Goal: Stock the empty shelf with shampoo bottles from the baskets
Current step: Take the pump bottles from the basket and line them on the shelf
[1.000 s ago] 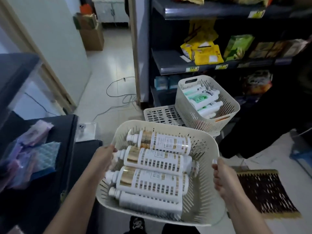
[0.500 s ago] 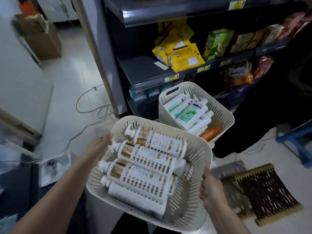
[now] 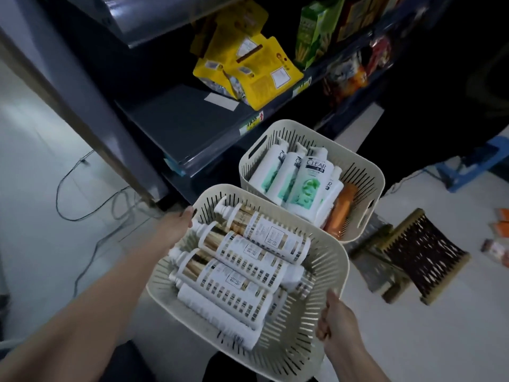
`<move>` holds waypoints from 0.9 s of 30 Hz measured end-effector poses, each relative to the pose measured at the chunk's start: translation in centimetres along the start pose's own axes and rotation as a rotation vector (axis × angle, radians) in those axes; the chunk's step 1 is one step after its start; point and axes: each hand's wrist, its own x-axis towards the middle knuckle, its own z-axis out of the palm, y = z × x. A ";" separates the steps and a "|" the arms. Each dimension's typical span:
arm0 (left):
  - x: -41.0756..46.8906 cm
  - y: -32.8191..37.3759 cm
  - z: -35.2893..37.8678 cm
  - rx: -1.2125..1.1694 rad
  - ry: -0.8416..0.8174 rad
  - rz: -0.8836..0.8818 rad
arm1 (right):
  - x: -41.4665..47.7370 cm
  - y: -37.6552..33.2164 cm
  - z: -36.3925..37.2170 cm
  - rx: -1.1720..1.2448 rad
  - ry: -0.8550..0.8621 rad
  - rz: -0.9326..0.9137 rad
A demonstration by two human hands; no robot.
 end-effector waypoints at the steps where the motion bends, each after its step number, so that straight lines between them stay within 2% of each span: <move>1: 1.3 0.4 -0.3 0.025 -0.022 -0.001 | 0.6 0.4 0.7 0.007 0.031 0.037; 7: 6.2 2.1 -0.7 0.097 -0.100 0.066 | 2.4 1.7 3.8 0.090 0.090 0.104; 11: 8.6 2.6 -0.3 0.136 -0.094 0.091 | 3.8 2.8 5.0 0.161 0.123 0.148; 14: 9.4 2.8 0.2 0.160 -0.065 0.099 | 5.2 2.8 5.0 0.102 0.148 0.152; 16: 9.3 2.9 0.5 0.180 -0.026 0.120 | 5.9 2.6 4.9 -0.067 0.128 0.148; 19: 8.9 2.7 1.0 0.286 0.040 0.173 | 6.0 2.0 4.1 -0.459 0.068 0.076; 21: 8.7 2.2 1.4 0.372 0.068 0.208 | 5.6 0.9 3.2 -0.757 0.021 0.002; 23: 7.9 1.5 1.7 0.466 0.115 0.250 | 5.0 -1.0 2.6 -1.113 -0.036 0.004; 25: 6.3 0.6 2.1 0.562 0.175 0.341 | 4.4 -3.0 2.4 -1.405 -0.055 0.002; 27: 4.4 -0.3 2.5 0.676 0.259 0.461 | 4.3 -4.4 3.2 -1.609 -0.040 -0.114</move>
